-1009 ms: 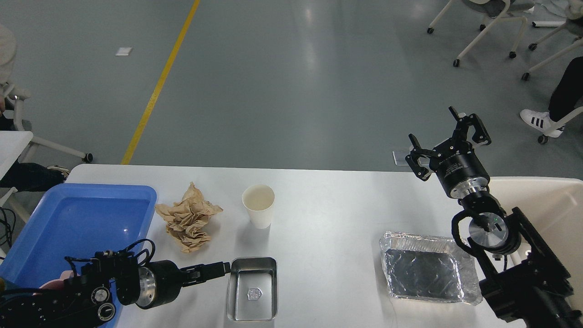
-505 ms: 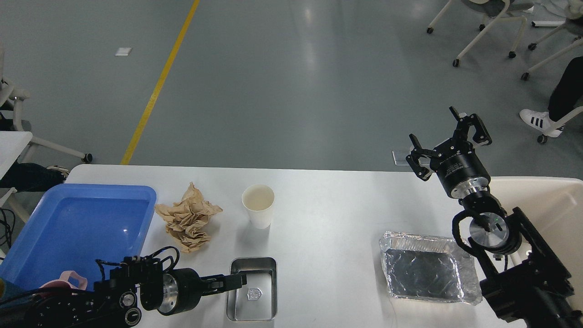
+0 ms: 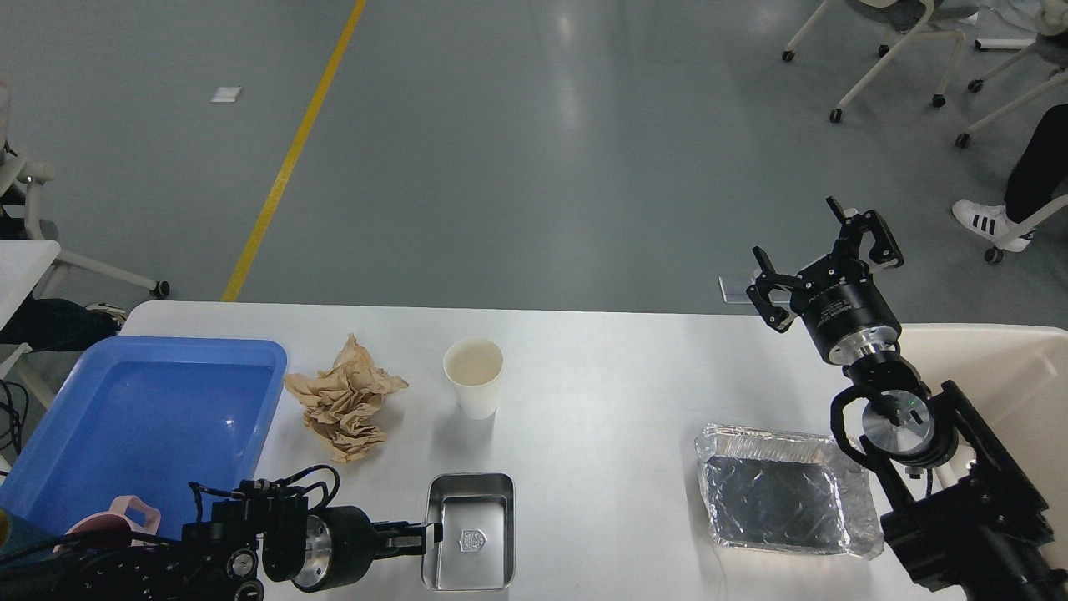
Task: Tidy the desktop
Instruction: 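Grasp the steel tray with the left gripper and lift it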
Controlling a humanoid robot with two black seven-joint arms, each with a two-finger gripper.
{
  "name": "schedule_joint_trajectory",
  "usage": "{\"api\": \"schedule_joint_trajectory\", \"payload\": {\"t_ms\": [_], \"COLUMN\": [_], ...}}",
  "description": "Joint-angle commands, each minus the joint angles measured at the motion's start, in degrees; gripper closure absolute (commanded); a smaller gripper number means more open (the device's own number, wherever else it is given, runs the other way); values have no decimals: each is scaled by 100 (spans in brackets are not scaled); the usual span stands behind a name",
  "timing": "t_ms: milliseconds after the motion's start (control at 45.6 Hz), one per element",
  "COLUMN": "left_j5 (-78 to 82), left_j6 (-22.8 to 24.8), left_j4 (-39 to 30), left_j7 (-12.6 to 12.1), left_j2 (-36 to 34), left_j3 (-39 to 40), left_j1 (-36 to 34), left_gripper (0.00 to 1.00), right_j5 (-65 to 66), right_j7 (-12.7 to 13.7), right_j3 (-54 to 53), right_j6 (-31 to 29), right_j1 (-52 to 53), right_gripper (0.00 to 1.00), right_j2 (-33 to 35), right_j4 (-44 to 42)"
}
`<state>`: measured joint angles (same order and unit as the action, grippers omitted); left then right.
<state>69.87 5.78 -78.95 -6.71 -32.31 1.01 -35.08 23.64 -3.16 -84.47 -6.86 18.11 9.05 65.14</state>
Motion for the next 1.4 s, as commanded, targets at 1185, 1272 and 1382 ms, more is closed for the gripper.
{"api": "schedule_joint_trajectory", "payload": {"t_ms": [1185, 1272, 1382], "left_j5": [-123, -123, -184], "left_j6": [1522, 1592, 1672], "left_j4": [-1649, -1755, -1808], "left_j7": [372, 372, 364], "left_j2": [-2016, -2130, -2210], "left_j3": [875, 971, 1165], "left_j1": [-1941, -1985, -2046], "left_gripper": [98, 98, 98], "right_j5": [0, 0, 0], "right_j7": [-9, -9, -9], "right_j3": [27, 27, 27], "right_j6": [-17, -17, 0], "right_j1": [166, 175, 184], "right_gripper": [0, 0, 0], "right_j2": [-131, -140, -140], "right_j4": [-169, -160, -160]}}
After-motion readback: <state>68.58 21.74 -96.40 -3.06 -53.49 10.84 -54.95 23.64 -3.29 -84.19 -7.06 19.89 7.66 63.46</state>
